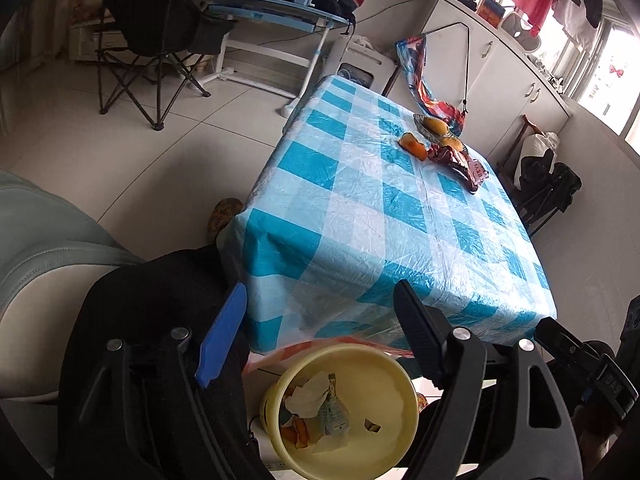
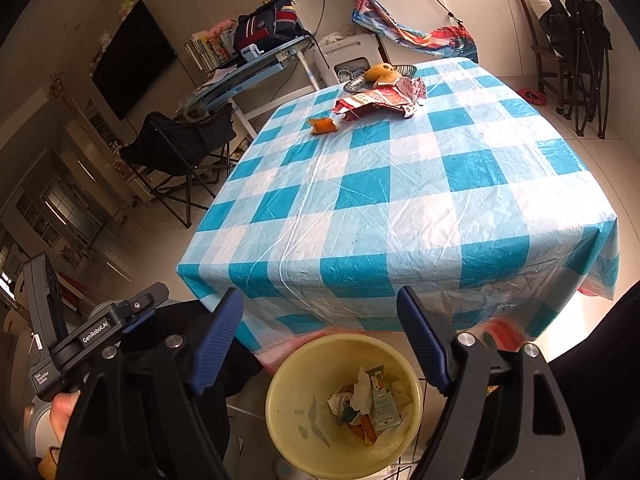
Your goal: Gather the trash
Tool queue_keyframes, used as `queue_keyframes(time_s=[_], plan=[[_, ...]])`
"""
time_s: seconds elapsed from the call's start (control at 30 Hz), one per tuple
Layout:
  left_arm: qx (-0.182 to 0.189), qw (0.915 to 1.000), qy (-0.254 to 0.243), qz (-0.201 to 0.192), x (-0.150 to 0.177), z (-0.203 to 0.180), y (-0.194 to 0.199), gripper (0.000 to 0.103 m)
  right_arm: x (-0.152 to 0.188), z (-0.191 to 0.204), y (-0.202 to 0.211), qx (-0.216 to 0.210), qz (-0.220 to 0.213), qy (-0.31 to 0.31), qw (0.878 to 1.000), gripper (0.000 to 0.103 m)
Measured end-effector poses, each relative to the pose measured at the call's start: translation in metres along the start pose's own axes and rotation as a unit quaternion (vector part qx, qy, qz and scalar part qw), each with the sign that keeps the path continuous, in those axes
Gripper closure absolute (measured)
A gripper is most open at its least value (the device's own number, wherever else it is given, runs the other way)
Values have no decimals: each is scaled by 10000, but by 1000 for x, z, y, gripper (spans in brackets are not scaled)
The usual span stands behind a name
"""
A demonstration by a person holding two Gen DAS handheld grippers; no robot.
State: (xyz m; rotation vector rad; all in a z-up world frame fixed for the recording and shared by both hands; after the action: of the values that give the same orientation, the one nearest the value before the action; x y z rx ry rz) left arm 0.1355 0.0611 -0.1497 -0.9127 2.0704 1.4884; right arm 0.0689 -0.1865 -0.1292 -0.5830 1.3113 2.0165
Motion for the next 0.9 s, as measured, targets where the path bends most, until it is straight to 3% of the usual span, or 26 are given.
queue_keyframes(time_s=[0.3,0.9], plan=[[-369,9990,47,-255,-5,11,-1,22,4,6,-4,104,35,157,9998,26],[-464,9985,-52,-267,-3,10,-3,18,7,9,-7,173,74,232,9996,23]])
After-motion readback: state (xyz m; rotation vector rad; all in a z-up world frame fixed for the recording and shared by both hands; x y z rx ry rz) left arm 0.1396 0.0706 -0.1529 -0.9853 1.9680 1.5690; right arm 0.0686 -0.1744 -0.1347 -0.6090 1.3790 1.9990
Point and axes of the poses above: each gripper's, at about its wrist camera, not at the fingertips, and y roughly against the way its jaws point, z to its left, x to its underside, the point moved 6 cm from there along -y, roughly the way its jaws point, and after that the axes turned 4 degrees about -z, right-handed, at the moved point
